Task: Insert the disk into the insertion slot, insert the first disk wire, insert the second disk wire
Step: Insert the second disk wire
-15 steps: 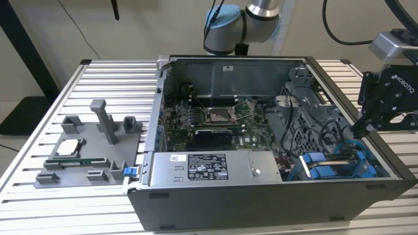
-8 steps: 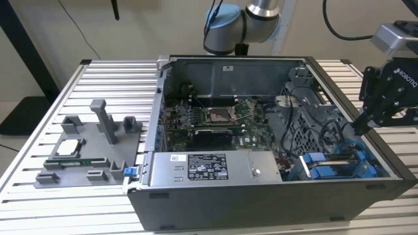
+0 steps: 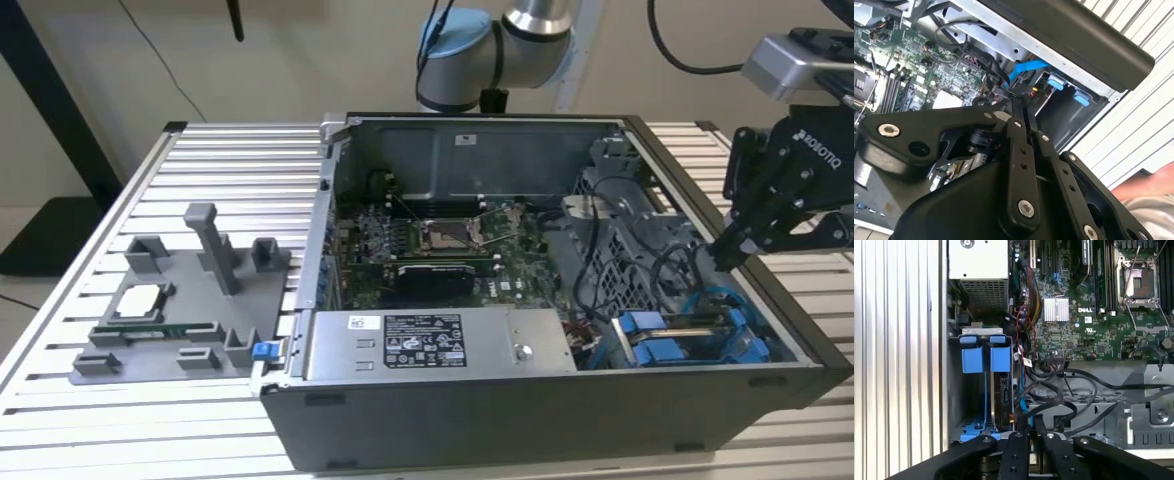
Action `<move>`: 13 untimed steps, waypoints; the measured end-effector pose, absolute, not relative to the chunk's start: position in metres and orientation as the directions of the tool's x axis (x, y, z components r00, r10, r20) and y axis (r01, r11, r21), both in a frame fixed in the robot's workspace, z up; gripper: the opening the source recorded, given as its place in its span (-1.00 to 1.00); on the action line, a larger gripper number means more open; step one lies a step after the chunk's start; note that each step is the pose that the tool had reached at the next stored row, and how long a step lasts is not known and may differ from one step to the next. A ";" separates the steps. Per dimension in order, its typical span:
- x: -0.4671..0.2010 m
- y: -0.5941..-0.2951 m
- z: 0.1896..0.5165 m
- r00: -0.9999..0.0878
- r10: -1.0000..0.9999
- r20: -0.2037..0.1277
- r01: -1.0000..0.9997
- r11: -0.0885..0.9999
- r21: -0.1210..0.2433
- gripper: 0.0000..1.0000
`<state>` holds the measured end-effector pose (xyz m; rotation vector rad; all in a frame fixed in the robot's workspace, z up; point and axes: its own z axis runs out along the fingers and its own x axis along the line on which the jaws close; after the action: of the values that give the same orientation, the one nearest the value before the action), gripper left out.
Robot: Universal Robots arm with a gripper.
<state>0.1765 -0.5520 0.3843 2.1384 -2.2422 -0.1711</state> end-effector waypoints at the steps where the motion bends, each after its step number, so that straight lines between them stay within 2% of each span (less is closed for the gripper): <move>1: 0.175 -0.552 0.385 -0.050 -0.998 -0.048 -0.993 0.044 0.105 -1.00; 13: 0.146 -0.552 0.394 -0.049 -0.998 -0.049 -0.995 0.045 0.091 -1.00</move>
<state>0.1463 -0.5520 0.3941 2.1472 -2.2506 -0.1551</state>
